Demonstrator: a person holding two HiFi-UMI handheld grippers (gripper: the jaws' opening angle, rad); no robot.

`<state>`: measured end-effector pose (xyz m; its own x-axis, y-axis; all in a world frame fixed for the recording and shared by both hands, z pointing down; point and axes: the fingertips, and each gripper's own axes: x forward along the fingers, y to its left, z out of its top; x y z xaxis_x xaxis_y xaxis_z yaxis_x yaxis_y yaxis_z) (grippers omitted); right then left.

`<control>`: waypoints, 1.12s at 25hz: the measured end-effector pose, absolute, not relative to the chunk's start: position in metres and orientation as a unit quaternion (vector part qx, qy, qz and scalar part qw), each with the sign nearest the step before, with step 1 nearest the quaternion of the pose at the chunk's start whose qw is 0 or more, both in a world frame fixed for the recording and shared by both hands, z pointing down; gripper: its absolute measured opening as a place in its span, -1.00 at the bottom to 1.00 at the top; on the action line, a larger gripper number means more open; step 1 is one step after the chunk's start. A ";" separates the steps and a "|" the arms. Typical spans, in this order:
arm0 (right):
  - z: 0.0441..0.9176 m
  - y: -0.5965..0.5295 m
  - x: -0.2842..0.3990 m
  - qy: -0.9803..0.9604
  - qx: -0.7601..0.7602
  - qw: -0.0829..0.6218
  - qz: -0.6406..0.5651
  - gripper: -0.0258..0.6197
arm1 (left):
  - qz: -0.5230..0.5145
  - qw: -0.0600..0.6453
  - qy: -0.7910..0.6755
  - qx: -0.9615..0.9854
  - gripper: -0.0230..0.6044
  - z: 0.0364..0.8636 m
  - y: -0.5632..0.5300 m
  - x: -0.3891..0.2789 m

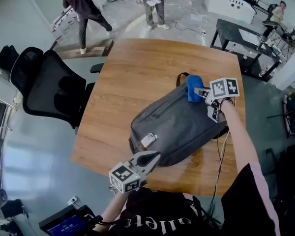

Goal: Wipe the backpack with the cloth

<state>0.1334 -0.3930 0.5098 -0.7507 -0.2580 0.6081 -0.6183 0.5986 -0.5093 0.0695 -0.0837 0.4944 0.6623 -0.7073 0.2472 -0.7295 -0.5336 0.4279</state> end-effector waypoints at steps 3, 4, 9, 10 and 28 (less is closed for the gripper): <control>0.509 -0.380 0.153 -0.858 0.255 0.224 0.385 -0.68 | 0.023 0.262 -0.419 0.869 -0.93 0.499 -0.080 0.066; 0.509 -0.375 0.161 -0.858 0.256 0.222 0.385 -0.68 | 0.023 0.264 -0.420 0.868 -0.93 0.501 -0.080 0.066; 0.514 -0.351 0.220 -0.848 0.292 0.209 0.390 -0.68 | 0.025 0.270 -0.411 0.870 -0.93 0.504 -0.082 0.076; 0.513 -0.344 0.233 -0.845 0.302 0.202 0.393 -0.68 | 0.024 0.270 -0.409 0.871 -0.93 0.503 -0.083 0.077; 0.540 -0.218 0.338 -0.802 0.415 0.137 0.407 -0.68 | 0.031 0.249 -0.360 0.899 -0.93 0.510 -0.075 0.095</control>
<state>0.3383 -0.2178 0.5405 -0.6190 -0.5541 0.5566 -0.7765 0.3253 -0.5397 0.0953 -0.0754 0.5101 0.7394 -0.6306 0.2359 -0.6619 -0.6169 0.4258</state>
